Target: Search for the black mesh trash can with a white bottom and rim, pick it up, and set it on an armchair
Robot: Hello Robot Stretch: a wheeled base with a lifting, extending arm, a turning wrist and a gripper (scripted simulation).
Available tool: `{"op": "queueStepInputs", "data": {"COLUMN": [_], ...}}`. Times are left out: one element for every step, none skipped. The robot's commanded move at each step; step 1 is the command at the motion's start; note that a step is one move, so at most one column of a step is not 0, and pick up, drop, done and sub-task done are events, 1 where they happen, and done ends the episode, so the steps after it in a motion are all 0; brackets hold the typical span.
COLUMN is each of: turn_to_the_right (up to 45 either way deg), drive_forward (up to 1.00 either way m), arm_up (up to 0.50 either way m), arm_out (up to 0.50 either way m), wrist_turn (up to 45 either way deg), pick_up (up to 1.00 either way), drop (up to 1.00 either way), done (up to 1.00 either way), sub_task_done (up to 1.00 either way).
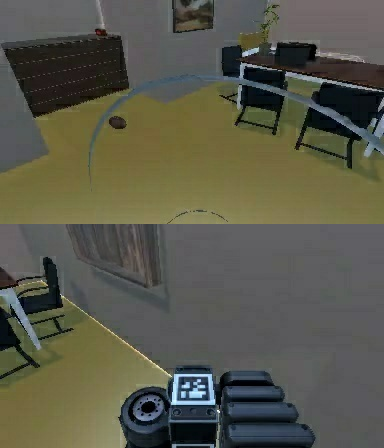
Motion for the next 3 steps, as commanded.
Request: {"op": "queueStepInputs", "data": {"turn_to_the_right": [-45.0, -24.0, 0.0], "drive_forward": [0.00, 0.00, 0.80], "arm_up": [0.00, 0.00, 0.00], "arm_out": [0.00, 0.00, 0.00], "wrist_turn": [0.0, 0.0, 0.0], "pick_up": [0.00, 0.00, 0.00], "drop": [0.00, 0.00, 0.00], "done": [0.00, 0.00, 0.00], "sub_task_done": [0.00, 0.00, 0.00]}}
